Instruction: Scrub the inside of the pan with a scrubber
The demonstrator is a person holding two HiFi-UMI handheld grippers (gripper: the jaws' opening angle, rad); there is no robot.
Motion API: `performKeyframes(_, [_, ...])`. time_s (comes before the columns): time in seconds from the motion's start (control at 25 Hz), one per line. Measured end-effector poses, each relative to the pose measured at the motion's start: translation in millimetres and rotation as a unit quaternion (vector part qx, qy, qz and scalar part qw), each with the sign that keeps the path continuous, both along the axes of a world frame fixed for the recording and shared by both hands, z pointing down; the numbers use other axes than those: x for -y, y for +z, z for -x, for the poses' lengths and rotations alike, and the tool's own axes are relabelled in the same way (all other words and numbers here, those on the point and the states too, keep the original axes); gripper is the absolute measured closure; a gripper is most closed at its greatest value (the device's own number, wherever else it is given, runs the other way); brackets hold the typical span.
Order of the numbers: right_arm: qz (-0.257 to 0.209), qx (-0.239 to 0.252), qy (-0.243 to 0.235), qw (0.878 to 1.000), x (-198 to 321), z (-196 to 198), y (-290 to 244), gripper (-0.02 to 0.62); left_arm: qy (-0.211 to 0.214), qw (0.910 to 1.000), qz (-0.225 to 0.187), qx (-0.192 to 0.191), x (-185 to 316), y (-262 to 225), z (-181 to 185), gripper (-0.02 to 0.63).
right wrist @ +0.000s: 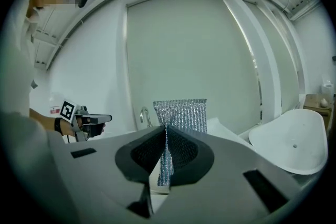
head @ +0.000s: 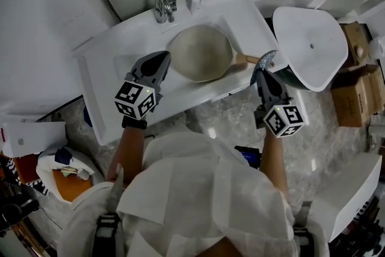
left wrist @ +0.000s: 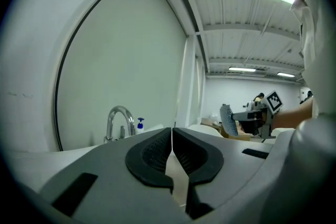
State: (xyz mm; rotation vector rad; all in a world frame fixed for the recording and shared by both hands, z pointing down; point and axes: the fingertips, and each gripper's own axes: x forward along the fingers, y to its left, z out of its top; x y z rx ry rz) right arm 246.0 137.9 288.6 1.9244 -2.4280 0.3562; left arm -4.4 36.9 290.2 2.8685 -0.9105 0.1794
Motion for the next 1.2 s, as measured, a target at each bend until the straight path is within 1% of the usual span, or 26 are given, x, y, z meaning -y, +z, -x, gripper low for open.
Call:
performKeyframes(0.12, [0.017, -0.007, -0.012, 1.000, 40, 16, 17, 0.575, 0.004, 1.0000, 0.003, 0.001, 28, 8, 8, 0.586])
performKeyframes(0.24, [0.031, -0.012, -0.028, 0.999, 76, 34, 37, 0.575, 0.018, 0.9998, 0.002, 0.007, 53, 19, 10, 0.586])
performKeyframes(0.44, [0.064, -0.010, -0.065, 0.996, 120, 69, 78, 0.575, 0.046, 0.9985, 0.006, 0.030, 73, 47, 7, 0.586])
performKeyframes(0.6, [0.103, -0.010, -0.087, 0.991, 155, 83, 116, 0.575, 0.047, 0.9978, 0.021, 0.042, 87, 66, 5, 0.586])
performKeyframes(0.72, [0.144, -0.015, -0.101, 0.984, 180, 85, 151, 0.575, 0.039, 0.9974, 0.032, 0.052, 98, 79, 3, 0.586])
performKeyframes(0.88, [0.209, -0.030, -0.123, 0.970, 209, 85, 202, 0.575, 0.017, 0.9972, 0.045, 0.058, 110, 93, -1, 0.586])
performKeyframes(1.04, [0.269, -0.043, -0.137, 0.952, 231, 87, 246, 0.575, 0.006, 0.9966, 0.057, 0.059, 118, 108, -9, 0.586])
performKeyframes(1.12, [0.310, -0.051, -0.137, 0.939, 237, 88, 267, 0.575, 0.001, 0.9965, 0.061, 0.057, 120, 111, -13, 0.586])
performKeyframes(1.2, [0.361, -0.066, -0.136, 0.920, 237, 87, 291, 0.575, -0.001, 0.9963, 0.064, 0.057, 122, 115, -16, 0.586])
